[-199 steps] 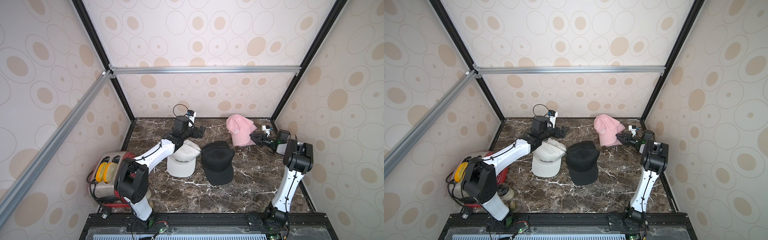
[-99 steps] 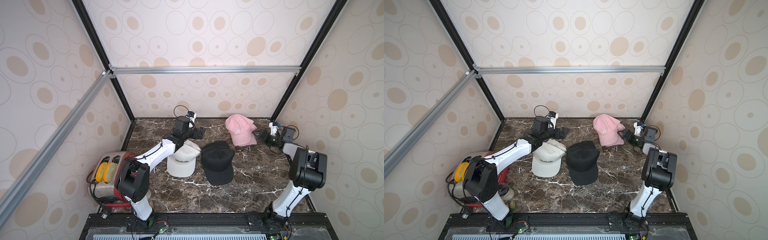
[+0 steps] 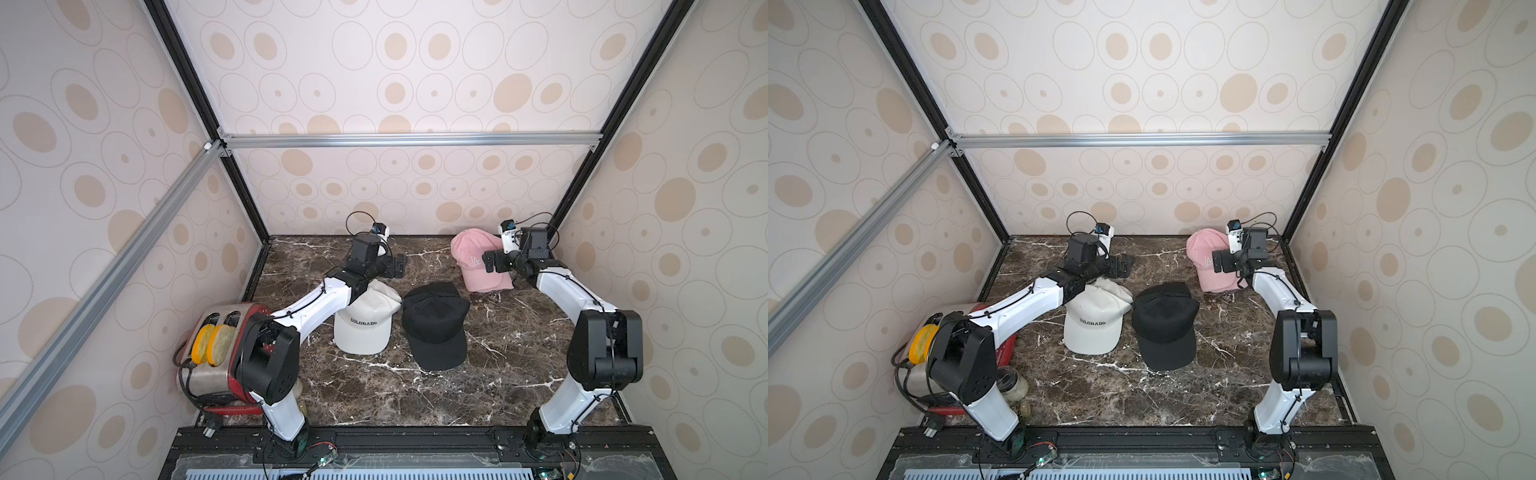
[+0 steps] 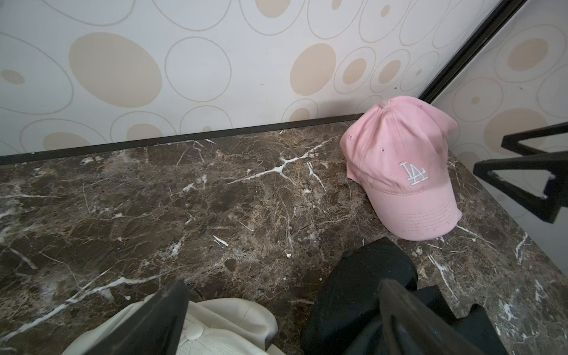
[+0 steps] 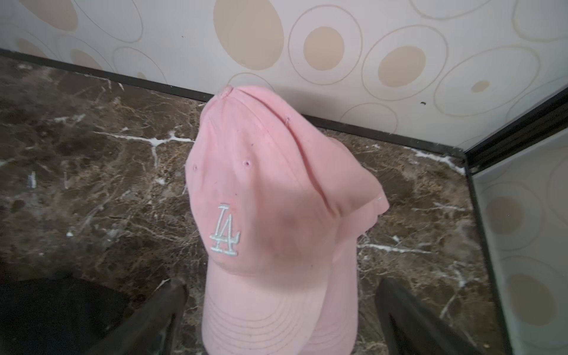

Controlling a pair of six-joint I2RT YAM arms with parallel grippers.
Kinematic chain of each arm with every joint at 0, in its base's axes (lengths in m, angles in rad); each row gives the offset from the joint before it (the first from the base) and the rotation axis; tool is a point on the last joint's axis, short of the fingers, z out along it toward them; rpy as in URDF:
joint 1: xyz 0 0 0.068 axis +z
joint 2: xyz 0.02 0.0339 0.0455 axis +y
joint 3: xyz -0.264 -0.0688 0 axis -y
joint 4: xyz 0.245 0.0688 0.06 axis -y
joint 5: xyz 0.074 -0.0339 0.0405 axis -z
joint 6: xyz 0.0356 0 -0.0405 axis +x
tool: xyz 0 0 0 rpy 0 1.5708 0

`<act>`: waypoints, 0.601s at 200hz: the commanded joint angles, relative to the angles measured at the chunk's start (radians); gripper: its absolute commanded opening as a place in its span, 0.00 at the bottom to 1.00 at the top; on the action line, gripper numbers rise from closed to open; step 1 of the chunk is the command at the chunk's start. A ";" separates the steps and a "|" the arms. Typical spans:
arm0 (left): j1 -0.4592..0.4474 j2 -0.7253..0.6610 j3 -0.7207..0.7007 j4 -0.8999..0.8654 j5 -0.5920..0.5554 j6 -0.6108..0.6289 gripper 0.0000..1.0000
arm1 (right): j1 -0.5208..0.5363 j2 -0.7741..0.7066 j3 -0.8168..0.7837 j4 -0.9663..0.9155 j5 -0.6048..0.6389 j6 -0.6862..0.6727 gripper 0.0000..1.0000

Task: Stack the baseball caps by color
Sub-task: Place the baseball cap on the baseball cap.

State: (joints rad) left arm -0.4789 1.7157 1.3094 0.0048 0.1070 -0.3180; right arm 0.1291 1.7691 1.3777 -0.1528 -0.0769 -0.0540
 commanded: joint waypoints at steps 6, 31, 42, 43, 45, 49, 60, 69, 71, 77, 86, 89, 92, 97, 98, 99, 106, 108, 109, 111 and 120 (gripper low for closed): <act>-0.005 -0.013 0.034 -0.030 -0.030 -0.005 0.99 | 0.049 0.090 0.099 -0.116 0.093 -0.115 1.00; -0.006 -0.019 0.042 -0.052 -0.047 0.002 0.99 | 0.067 0.165 0.217 -0.166 0.106 -0.116 0.90; -0.004 -0.022 0.033 -0.040 -0.050 0.003 0.99 | 0.075 0.196 0.274 -0.204 0.116 -0.136 0.87; -0.004 -0.022 0.033 -0.040 -0.050 0.003 0.99 | 0.076 0.199 0.280 -0.208 0.116 -0.139 0.87; -0.005 -0.020 0.032 -0.040 -0.051 0.005 0.99 | 0.077 0.204 0.288 -0.216 0.118 -0.142 0.86; -0.005 -0.019 0.032 -0.041 -0.053 0.005 0.99 | 0.081 0.214 0.306 -0.228 0.126 -0.151 0.84; -0.005 -0.014 0.038 -0.048 -0.056 0.007 0.99 | 0.090 0.239 0.350 -0.251 0.146 -0.168 0.77; -0.006 -0.010 0.042 -0.055 -0.057 0.010 0.99 | 0.093 0.253 0.373 -0.260 0.152 -0.177 0.68; -0.005 -0.009 0.043 -0.057 -0.058 0.010 0.99 | 0.094 0.255 0.379 -0.263 0.151 -0.179 0.66; -0.006 -0.009 0.044 -0.061 -0.058 0.010 0.99 | 0.096 0.264 0.393 -0.271 0.151 -0.182 0.64; -0.005 -0.009 0.044 -0.063 -0.058 0.009 0.99 | 0.098 0.278 0.415 -0.288 0.141 -0.184 0.63; -0.004 -0.010 0.043 -0.063 -0.058 0.010 0.99 | 0.097 0.282 0.425 -0.295 0.138 -0.184 0.63; -0.006 -0.010 0.042 -0.063 -0.059 0.010 0.99 | 0.099 0.288 0.434 -0.305 0.134 -0.183 0.63; -0.005 -0.010 0.041 -0.063 -0.060 0.011 0.99 | 0.100 0.294 0.448 -0.319 0.130 -0.181 0.63; -0.004 -0.010 0.042 -0.063 -0.061 0.011 0.99 | 0.101 0.297 0.451 -0.323 0.129 -0.181 0.63; -0.005 -0.011 0.041 -0.063 -0.061 0.011 0.99 | 0.101 0.300 0.455 -0.326 0.128 -0.180 0.63; -0.005 -0.012 0.041 -0.062 -0.061 0.011 0.99 | 0.102 0.311 0.471 -0.343 0.127 -0.176 0.64; -0.004 -0.011 0.041 -0.062 -0.061 0.011 0.99 | 0.102 0.314 0.475 -0.346 0.129 -0.175 0.64; -0.005 -0.011 0.041 -0.062 -0.061 0.011 0.99 | 0.103 0.315 0.476 -0.347 0.131 -0.175 0.64; -0.005 -0.011 0.041 -0.062 -0.062 0.011 0.99 | 0.104 0.320 0.479 -0.349 0.133 -0.173 0.64; -0.005 -0.009 0.040 -0.062 -0.061 0.011 0.99 | 0.107 0.329 0.483 -0.349 0.147 -0.166 0.64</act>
State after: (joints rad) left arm -0.4793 1.7157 1.3136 -0.0406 0.0586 -0.3172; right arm 0.2199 2.0598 1.8229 -0.4274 0.0490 -0.2203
